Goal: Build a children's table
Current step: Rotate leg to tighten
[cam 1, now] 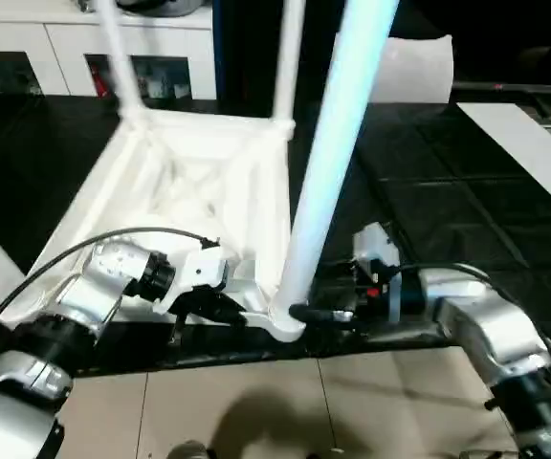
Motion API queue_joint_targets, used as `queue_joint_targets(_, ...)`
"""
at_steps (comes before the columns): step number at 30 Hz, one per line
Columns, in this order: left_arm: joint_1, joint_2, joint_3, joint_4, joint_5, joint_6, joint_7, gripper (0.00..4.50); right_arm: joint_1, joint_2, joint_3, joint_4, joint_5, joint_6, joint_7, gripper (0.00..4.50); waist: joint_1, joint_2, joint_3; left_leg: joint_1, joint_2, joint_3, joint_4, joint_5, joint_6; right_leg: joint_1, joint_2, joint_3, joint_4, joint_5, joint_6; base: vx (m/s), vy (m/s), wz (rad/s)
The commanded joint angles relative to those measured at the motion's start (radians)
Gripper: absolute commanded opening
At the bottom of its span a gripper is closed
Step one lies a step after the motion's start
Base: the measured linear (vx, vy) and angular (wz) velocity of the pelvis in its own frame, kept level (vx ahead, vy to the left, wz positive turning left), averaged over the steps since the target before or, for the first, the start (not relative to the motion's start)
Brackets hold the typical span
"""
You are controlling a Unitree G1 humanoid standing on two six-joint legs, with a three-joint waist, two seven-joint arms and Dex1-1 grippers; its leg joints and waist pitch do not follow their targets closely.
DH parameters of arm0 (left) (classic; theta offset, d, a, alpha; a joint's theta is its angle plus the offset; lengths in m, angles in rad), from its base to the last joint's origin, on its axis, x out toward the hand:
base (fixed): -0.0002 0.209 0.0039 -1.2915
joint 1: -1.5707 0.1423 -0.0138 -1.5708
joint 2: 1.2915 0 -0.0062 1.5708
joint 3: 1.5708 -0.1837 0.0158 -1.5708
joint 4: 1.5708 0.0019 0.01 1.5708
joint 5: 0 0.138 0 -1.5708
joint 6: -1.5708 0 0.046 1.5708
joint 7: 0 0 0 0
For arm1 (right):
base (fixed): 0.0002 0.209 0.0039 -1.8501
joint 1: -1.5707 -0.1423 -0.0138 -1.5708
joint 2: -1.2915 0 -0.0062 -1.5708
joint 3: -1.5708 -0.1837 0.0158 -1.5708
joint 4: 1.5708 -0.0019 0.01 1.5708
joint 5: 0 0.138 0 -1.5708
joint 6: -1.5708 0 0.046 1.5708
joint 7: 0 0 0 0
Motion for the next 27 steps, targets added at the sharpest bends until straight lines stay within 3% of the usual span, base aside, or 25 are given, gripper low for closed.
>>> queue_joint_targets(1, -0.031, -0.026, -0.025, -0.004, 0.004, -0.042, -0.047, 0.0, -0.021, 0.003, 0.003, 0.019, 0.003, -0.012, 0.031, 3.03, -0.006, 0.004, -0.066, 0.026, 0.032, -0.003, -0.079, -0.303, -0.018, 0.034, -0.058, 0.026, -0.073, -0.324, -0.201, 0.0, 0.0, 0.0)
queue_joint_targets(12, -0.05, -0.041, -0.022, 0.032, 0.013, -0.06, -0.081, 0.0, -0.059, 0.021, 0.012, 0.086, -0.006, -0.03, 0.08, 2.15, -0.004, 0.003, -0.065, 0.027, 0.032, -0.002, -0.078, -0.308, -0.015, 0.034, -0.059, 0.024, -0.073, -0.341, -0.208, 0.0, 0.0, 0.0)
queue_joint_targets(17, -0.055, -0.051, -0.012, 0.04, 0.013, -0.024, -0.068, 0.0, -0.056, 0.022, 0.017, 0.085, -0.004, -0.024, 0.095, 2.0, -0.003, 0.003, -0.064, 0.028, 0.033, -0.002, -0.079, -0.307, -0.017, 0.033, -0.058, 0.025, -0.073, -0.345, -0.203, 0.0, 0.0, 0.0)
queue_joint_targets(20, -0.057, -0.075, 0.013, 0.042, 0.001, 0.029, -0.016, 0.0, -0.039, 0.029, 0.018, 0.073, -0.011, -0.014, 0.069, 1.98, -0.001, 0.005, -0.062, 0.029, 0.032, -0.002, -0.079, -0.311, -0.016, 0.032, -0.058, 0.025, -0.074, -0.349, -0.206, 0.0, 0.0, 0.0)
queue_joint_targets(22, -0.059, -0.118, 0.044, 0.04, -0.001, 0.091, 0.095, 0.0, -0.029, 0.051, 0.003, 0.079, -0.039, -0.009, -0.017, 1.94, -0.001, 0.003, -0.061, 0.028, 0.033, -0.002, -0.08, -0.319, -0.02, 0.03, -0.059, 0.026, -0.076, -0.369, -0.2, 0.0, 0.0, 0.0)
queue_joint_targets(24, -0.063, -0.156, 0.065, 0.04, 0.001, 0.142, 0.185, 0.0, -0.026, 0.077, -0.011, 0.095, -0.078, -0.018, -0.121, 1.94, 0.0, -0.003, -0.055, 0.033, 0.03, -0.002, -0.079, -0.353, -0.034, 0.024, -0.059, 0.024, -0.081, -0.446, -0.183, 0.0, 0.0, 0.0)
queue_joint_targets(25, -0.065, -0.192, 0.086, 0.04, -0.005, 0.166, 0.253, 0.0, -0.02, 0.112, -0.029, 0.102, -0.106, -0.014, -0.226, 1.93, -0.004, -0.002, -0.057, 0.027, 0.027, -0.007, -0.081, -0.352, -0.038, 0.03, -0.064, 0.021, -0.086, -0.497, -0.157, 0.0, 0.0, 0.0)
queue_joint_targets(27, -0.068, -0.224, 0.105, 0.04, -0.005, 0.188, 0.322, 0.0, -0.013, 0.144, -0.046, 0.1, -0.121, 0.008, -0.315, 1.91, -0.016, -0.006, -0.057, 0.025, 0.024, -0.01, -0.081, -0.361, -0.043, 0.027, -0.062, 0.018, -0.092, -0.534, -0.131, 0.0, 0.0, 0.0)
